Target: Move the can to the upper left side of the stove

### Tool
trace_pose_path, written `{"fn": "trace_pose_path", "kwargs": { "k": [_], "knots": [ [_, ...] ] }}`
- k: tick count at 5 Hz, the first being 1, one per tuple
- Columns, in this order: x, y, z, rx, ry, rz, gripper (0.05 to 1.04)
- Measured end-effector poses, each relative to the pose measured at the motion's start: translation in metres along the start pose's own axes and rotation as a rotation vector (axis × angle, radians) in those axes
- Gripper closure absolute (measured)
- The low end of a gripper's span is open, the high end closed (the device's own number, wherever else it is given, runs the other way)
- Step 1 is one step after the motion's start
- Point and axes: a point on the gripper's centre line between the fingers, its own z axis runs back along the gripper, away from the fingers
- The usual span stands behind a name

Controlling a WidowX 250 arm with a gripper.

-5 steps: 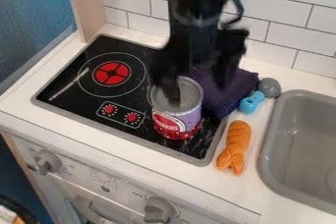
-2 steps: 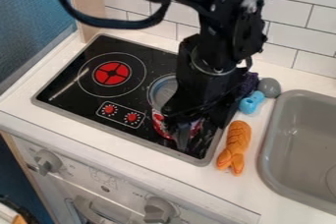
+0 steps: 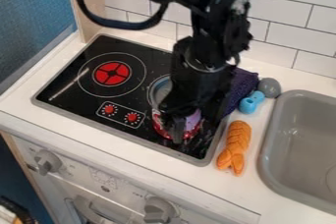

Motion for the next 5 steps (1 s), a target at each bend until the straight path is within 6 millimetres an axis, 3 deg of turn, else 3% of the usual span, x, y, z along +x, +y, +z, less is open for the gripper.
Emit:
{"fn": "trace_pose_path", "kwargs": {
  "k": [5],
  "knots": [
    [0.072,0.003,-0.011,-0.007,-0.045,0.174,0.082]
  ]
}}
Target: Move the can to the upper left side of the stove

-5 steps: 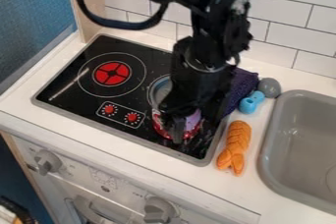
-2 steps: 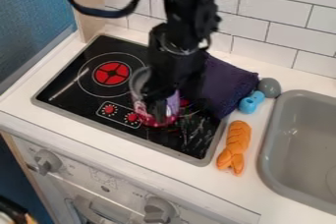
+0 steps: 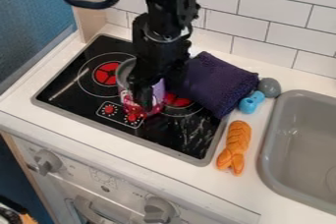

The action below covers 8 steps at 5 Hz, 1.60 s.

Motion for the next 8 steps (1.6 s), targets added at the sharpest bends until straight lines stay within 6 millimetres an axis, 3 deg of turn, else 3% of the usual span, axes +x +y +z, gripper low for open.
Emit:
{"fn": "trace_pose_path", "kwargs": {
  "k": [5,8],
  "knots": [
    [0.069,-0.03,-0.012,-0.015,0.025,-0.013,0.083],
    [0.102,-0.029,-0.014,-0.019,-0.007,0.042,0.082]
  ]
}}
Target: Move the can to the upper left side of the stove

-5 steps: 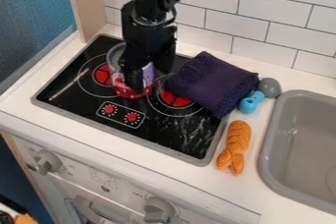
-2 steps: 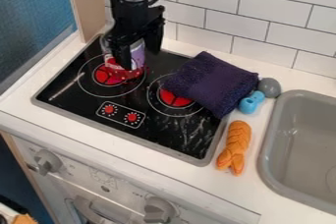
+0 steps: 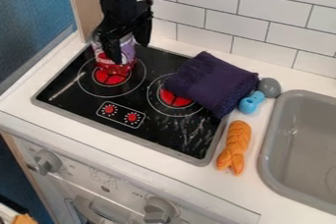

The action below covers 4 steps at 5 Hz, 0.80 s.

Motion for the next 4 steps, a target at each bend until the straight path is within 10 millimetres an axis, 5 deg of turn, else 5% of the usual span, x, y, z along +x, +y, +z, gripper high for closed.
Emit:
{"fn": "trace_pose_path", "kwargs": {
  "k": [2,3,4],
  "knots": [
    [-0.001,0.0,-0.001,-0.005,0.013,0.019,0.082],
    [-0.024,0.001,-0.006,0.007,0.05,-0.023,0.082],
    [-0.03,0.001,0.011,-0.014,0.035,-0.041,0.083]
  ]
}}
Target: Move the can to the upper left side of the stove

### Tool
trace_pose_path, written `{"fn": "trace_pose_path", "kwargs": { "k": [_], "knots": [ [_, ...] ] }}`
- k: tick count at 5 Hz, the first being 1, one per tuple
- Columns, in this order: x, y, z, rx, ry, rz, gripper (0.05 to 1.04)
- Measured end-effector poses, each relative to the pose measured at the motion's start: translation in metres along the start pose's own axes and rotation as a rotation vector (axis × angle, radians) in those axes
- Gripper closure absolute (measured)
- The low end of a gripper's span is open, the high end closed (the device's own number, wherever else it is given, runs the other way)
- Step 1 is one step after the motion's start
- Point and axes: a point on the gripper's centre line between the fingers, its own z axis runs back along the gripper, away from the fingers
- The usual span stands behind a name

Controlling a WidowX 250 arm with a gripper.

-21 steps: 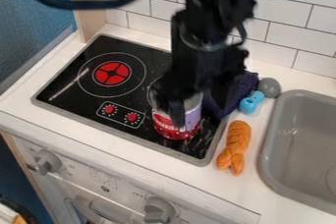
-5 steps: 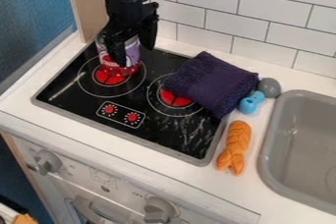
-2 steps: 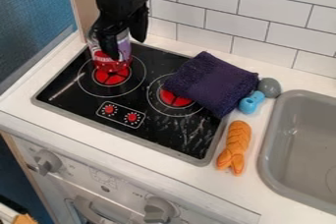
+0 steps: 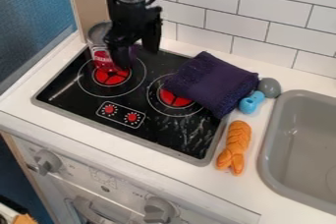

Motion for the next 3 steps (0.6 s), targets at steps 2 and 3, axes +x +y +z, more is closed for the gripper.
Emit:
{"fn": "trace_pose_path", "kwargs": {
  "k": [2,3],
  "knots": [
    [-0.011,-0.007,0.049,-0.07,-0.037,-0.041,0.082],
    [-0.013,-0.009,0.067,-0.106,-0.049,-0.078,0.082]
  ]
}}
